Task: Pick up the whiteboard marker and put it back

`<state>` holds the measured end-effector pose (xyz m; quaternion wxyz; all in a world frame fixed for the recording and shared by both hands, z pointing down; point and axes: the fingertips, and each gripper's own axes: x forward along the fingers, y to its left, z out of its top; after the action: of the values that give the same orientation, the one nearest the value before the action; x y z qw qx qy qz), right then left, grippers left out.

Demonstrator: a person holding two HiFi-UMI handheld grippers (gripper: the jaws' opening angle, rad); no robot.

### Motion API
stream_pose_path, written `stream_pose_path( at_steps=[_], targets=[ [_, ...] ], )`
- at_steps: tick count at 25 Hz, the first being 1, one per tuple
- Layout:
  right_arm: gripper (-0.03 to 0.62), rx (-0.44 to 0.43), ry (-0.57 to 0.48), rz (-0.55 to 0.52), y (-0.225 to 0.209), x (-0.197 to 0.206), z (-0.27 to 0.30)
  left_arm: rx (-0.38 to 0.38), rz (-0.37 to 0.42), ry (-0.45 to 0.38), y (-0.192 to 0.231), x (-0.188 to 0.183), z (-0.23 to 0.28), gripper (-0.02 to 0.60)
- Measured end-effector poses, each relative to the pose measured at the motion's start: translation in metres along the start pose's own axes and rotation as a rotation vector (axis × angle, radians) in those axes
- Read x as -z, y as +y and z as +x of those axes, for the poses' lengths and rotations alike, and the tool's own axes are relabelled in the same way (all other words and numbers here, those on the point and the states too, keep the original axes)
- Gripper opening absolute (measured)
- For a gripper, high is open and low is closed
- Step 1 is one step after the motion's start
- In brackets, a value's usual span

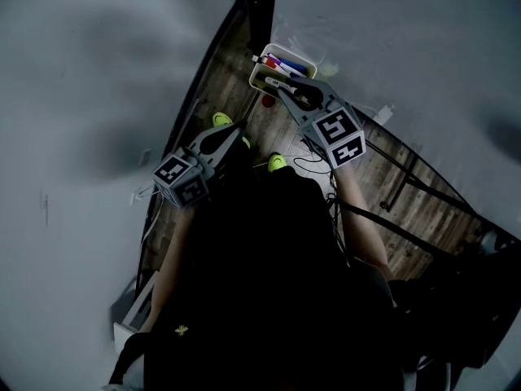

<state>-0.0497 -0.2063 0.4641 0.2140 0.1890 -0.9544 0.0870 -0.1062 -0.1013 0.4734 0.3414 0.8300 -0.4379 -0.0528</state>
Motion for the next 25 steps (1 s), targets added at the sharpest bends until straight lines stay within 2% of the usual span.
stream_pose_path(
  at_steps=[6, 13, 25],
  targets=[
    [0.072, -0.004, 0.008, -0.011, 0.002, 0.004, 0.005, -0.009, -0.011, 0.009, 0.000, 0.003, -0.002, 0.020],
    [0.072, 0.007, 0.033, -0.083, 0.004, 0.004, 0.009, 0.000, -0.017, 0.021, -0.005, 0.002, 0.000, 0.020],
    [0.074, 0.007, 0.031, -0.095, 0.004, 0.004, 0.011, 0.005, -0.009, 0.023, -0.003, 0.002, 0.001, 0.020]
  ],
)
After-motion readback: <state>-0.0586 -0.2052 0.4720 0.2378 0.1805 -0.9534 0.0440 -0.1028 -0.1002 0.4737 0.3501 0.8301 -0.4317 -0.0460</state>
